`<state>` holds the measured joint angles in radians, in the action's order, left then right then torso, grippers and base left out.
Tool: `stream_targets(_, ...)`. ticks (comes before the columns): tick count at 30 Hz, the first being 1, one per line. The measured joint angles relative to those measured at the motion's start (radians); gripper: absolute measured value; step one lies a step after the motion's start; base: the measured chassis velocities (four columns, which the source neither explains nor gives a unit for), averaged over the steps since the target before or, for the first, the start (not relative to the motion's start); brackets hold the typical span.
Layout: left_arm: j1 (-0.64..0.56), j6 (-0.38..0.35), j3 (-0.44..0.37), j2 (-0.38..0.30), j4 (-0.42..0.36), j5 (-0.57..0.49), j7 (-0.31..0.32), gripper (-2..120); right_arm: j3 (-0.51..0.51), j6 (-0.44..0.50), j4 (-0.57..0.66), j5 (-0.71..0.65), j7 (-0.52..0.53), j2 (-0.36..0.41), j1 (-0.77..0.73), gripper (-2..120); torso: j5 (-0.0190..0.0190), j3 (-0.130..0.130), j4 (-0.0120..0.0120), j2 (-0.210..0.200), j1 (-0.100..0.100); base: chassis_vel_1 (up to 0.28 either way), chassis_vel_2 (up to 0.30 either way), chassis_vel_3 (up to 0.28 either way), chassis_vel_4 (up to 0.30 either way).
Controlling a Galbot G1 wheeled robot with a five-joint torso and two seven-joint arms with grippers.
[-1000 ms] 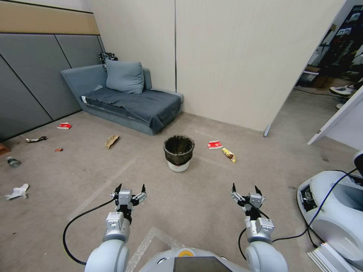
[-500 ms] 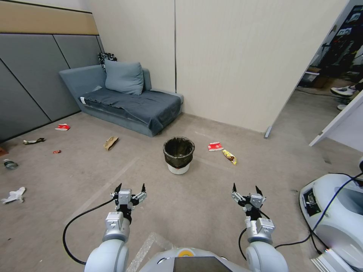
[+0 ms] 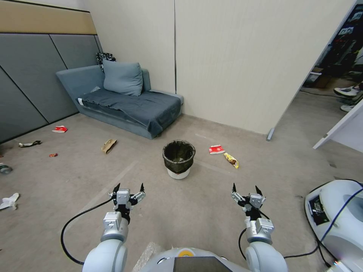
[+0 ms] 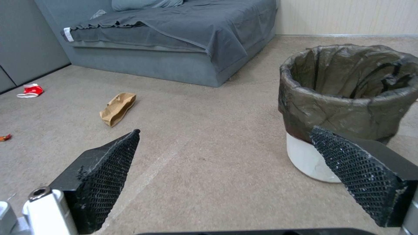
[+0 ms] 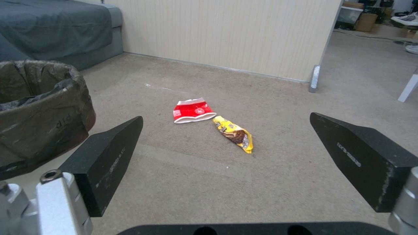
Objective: Pick up the trash bin, then pick up the garbage from the floor and place it into the trash bin.
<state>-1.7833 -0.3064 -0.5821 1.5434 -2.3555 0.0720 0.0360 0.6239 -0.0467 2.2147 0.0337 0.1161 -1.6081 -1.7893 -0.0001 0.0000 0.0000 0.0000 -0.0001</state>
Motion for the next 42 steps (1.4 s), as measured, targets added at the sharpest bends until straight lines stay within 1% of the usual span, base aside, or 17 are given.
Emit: stream_targets(42, 0.000, 0.003, -0.002, 0.005, 0.000, 0.000, -0.001, 100, 0.002, 0.006, -0.001, -0.002, -0.002, 0.000, -0.003, 100, 0.0001, 0.000, 0.0000, 0.000, 0.000, -0.114, 0.118, 0.113, -0.112)
